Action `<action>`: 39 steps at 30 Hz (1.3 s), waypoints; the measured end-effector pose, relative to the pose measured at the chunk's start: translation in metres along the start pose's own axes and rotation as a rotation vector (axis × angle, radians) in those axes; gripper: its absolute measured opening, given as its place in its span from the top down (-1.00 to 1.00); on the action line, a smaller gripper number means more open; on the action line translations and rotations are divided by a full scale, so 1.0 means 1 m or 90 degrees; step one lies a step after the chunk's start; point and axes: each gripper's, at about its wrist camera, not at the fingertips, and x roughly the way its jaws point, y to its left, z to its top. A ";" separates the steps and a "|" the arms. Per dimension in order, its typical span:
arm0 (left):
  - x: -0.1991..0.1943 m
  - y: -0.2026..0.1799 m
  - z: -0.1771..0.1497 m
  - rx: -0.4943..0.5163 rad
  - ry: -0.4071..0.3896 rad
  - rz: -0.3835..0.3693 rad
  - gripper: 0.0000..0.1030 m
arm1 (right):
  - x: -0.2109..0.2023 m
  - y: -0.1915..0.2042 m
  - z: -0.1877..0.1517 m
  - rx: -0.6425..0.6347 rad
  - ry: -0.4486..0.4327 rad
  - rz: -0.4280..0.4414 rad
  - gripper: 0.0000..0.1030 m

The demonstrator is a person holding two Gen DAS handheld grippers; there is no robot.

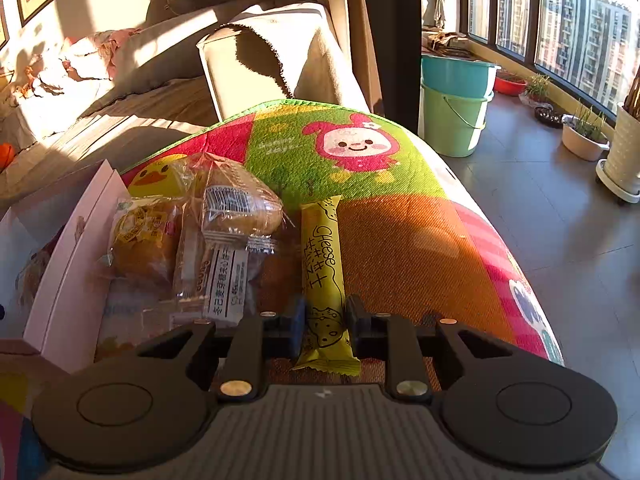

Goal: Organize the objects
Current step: 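Grasp the clear barcode packet lying over the yellow stick with the right tool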

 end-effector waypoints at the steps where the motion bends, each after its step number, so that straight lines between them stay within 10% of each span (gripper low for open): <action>1: 0.000 0.000 0.000 -0.001 0.000 0.000 0.73 | -0.007 0.000 -0.007 -0.002 0.002 0.003 0.58; 18: 0.000 0.002 -0.001 -0.007 -0.002 -0.006 0.72 | -0.097 0.040 -0.085 -0.096 0.034 0.023 0.53; 31: -0.001 0.002 -0.002 -0.005 0.000 -0.003 0.72 | -0.063 0.084 -0.055 -0.149 -0.046 0.025 -0.16; 36: -0.001 0.002 -0.002 -0.005 0.000 -0.004 0.72 | -0.050 0.088 -0.055 -0.153 -0.023 0.026 -0.05; 39: -0.001 0.002 -0.002 -0.005 0.001 -0.003 0.72 | -0.056 0.085 -0.055 -0.145 -0.015 0.044 0.51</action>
